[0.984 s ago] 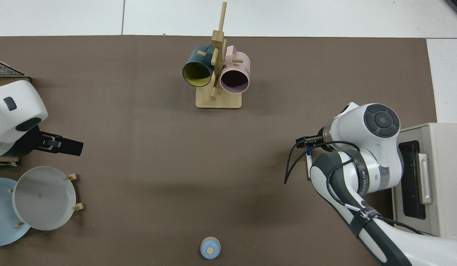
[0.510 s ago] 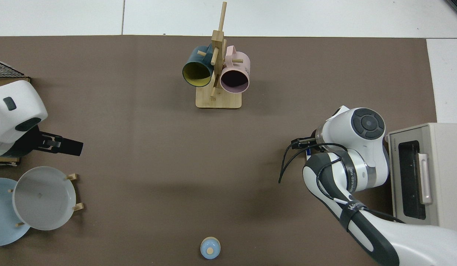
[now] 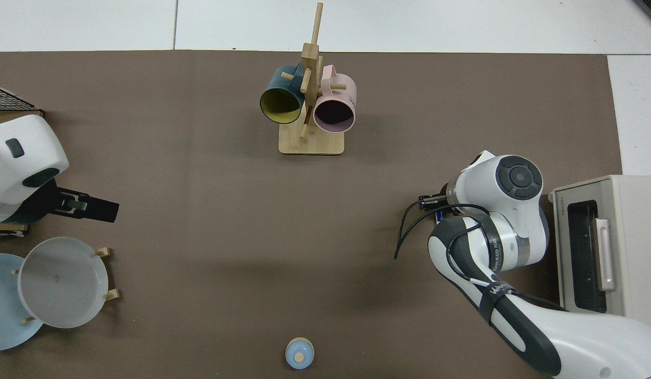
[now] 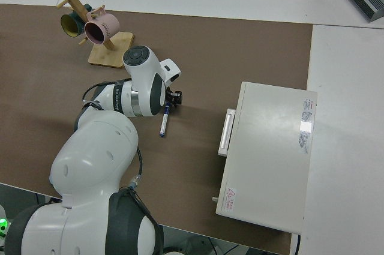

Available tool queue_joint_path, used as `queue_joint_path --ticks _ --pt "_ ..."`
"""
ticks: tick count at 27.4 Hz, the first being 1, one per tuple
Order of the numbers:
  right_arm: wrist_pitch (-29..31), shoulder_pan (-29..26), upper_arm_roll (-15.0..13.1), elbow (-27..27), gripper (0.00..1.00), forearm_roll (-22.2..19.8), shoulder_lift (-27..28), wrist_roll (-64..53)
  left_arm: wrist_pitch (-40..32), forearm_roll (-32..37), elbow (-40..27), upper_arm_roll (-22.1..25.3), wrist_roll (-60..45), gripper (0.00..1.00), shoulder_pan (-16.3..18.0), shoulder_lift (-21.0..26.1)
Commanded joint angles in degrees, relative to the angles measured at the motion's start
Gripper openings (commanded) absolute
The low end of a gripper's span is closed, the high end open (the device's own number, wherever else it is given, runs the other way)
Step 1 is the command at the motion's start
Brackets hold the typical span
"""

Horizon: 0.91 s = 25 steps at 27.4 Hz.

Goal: Put markers into pen holder
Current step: 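Grasp the marker with the right gripper and lift it, then carry the marker toward the middle while the left gripper reaches in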

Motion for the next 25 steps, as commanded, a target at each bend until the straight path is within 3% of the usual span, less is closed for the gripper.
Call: queue_joint_path --ticks 1,6,17,25 --pt "1.4 0.2 -0.1 -0.4 0.36 -0.4 0.1 1.1 0.7 -0.9 -2.0 -0.1 2.9 1.00 0.1 -1.6" --pt "1.2 0.2 -0.1 -0.2 0.01 -0.4 0.1 1.1 0.8 -0.9 -1.9 -0.1 6.3 1.00 -0.1 -1.5" --pt "-0.1 0.0 -0.1 1.9 0.00 -0.3 -0.1 4.6 1.4 -0.7 -1.0 -0.3 13.7 1.00 -0.2 -1.2" --pt "-9.1 -0.1 -0.1 5.8 0.00 0.5 -3.1 11.4 2.2 -0.8 -0.5 -0.6 23.2 1.00 -0.3 -1.1"
